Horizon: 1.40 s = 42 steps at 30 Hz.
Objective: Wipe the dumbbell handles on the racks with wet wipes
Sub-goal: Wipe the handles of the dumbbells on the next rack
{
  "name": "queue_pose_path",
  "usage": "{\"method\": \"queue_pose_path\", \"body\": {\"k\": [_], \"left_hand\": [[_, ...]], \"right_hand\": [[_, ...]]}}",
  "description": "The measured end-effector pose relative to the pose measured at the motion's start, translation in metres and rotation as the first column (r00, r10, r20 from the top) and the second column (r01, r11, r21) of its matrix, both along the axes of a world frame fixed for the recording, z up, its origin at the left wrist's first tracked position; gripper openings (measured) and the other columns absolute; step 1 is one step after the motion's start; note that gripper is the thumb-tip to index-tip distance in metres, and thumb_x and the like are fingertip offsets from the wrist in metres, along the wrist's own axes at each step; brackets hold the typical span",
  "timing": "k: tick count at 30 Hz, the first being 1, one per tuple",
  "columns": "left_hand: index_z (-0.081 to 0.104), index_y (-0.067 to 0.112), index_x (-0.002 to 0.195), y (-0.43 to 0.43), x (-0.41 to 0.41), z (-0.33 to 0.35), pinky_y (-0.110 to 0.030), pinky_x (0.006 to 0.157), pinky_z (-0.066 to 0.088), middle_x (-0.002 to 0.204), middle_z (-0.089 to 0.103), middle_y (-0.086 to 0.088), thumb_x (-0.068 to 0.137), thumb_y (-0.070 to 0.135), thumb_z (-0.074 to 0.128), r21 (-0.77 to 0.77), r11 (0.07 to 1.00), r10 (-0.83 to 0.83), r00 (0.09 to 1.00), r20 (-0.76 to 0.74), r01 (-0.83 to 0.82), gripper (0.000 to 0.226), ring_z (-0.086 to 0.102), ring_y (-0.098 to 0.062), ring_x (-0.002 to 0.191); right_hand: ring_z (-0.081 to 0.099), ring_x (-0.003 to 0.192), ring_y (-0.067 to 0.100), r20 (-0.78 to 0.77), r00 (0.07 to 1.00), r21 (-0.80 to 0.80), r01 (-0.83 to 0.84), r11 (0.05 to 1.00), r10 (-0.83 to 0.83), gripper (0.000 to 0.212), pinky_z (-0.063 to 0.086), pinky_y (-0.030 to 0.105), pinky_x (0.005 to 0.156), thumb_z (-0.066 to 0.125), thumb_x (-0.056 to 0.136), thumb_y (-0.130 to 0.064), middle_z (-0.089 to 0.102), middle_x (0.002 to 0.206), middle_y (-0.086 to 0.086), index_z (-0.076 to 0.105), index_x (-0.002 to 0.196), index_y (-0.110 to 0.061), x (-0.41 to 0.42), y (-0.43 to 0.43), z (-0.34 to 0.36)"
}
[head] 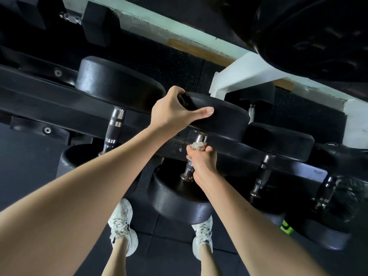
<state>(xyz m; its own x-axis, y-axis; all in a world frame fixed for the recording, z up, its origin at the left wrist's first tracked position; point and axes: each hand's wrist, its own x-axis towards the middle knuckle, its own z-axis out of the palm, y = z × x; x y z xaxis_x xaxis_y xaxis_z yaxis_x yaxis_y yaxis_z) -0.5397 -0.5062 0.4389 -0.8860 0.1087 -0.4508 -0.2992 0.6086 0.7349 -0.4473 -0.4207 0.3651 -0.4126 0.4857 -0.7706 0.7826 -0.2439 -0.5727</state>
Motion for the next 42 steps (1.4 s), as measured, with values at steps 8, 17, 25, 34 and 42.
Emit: {"method": "queue_pose_path", "body": {"k": [8, 17, 25, 34, 42], "left_hand": [[0.046, 0.019, 0.116, -0.002, -0.009, 0.002, -0.025, 0.074, 0.047, 0.085, 0.051, 0.015, 0.061, 0.063, 0.076, 0.003, 0.999, -0.051, 0.997, 0.064, 0.051, 0.076, 0.051, -0.004, 0.080], [0.044, 0.018, 0.120, -0.001, -0.010, 0.007, -0.028, 0.075, 0.049, 0.084, 0.048, 0.014, 0.063, 0.065, 0.073, -0.016, 0.997, -0.080, 0.992, 0.094, 0.082, 0.080, 0.050, -0.007, 0.081], [0.037, 0.013, 0.129, 0.000, -0.008, 0.009, -0.029, 0.075, 0.048, 0.101, 0.050, 0.004, 0.073, 0.064, 0.066, -0.045, 0.982, -0.176, 0.980, 0.096, 0.181, 0.081, 0.052, -0.016, 0.090], [0.050, 0.015, 0.132, -0.052, 0.011, 0.037, -0.021, 0.072, 0.040, 0.111, 0.060, 0.001, 0.093, 0.036, 0.053, 0.028, 0.967, -0.254, 0.966, 0.046, 0.253, 0.044, 0.056, -0.012, 0.092], [0.064, 0.028, 0.099, -0.158, 0.037, 0.060, -0.035, 0.083, 0.053, 0.101, 0.069, -0.001, 0.089, 0.018, 0.060, 0.081, 0.995, -0.054, 0.998, -0.021, 0.056, 0.015, 0.065, -0.017, 0.089]], "right_hand": [[0.061, 0.076, 0.009, -0.046, 0.998, -0.045, -0.037, 0.998, 0.035, 0.030, 0.045, 0.017, 0.067, 0.060, 0.089, -0.027, 0.066, 0.090, 0.004, 0.059, 0.098, 0.002, -0.009, 0.024, 0.006], [0.045, 0.061, 0.013, 0.114, 0.859, 0.078, -0.509, 0.857, 0.500, 0.018, 0.032, 0.005, 0.040, 0.052, 0.093, -0.022, 0.046, 0.063, -0.005, 0.052, 0.078, -0.013, 0.036, 0.008, 0.014], [0.048, 0.058, 0.007, -0.004, 0.958, 0.154, -0.283, 0.946, 0.287, 0.017, 0.040, 0.009, 0.046, 0.050, 0.096, -0.015, 0.051, 0.070, -0.002, 0.052, 0.081, -0.008, -0.011, 0.009, 0.018], [0.058, 0.086, 0.032, 0.392, 0.579, 0.290, -0.815, 0.502, 0.715, 0.025, 0.045, 0.035, 0.075, 0.040, 0.098, -0.017, 0.062, 0.093, 0.019, 0.058, 0.085, -0.008, 0.048, 0.001, 0.039], [0.040, 0.044, 0.006, -0.054, 0.891, 0.064, -0.447, 0.892, 0.450, 0.027, 0.030, 0.021, 0.055, 0.039, 0.084, -0.017, 0.034, 0.054, -0.004, 0.029, 0.059, -0.017, 0.048, -0.035, 0.112]]}}
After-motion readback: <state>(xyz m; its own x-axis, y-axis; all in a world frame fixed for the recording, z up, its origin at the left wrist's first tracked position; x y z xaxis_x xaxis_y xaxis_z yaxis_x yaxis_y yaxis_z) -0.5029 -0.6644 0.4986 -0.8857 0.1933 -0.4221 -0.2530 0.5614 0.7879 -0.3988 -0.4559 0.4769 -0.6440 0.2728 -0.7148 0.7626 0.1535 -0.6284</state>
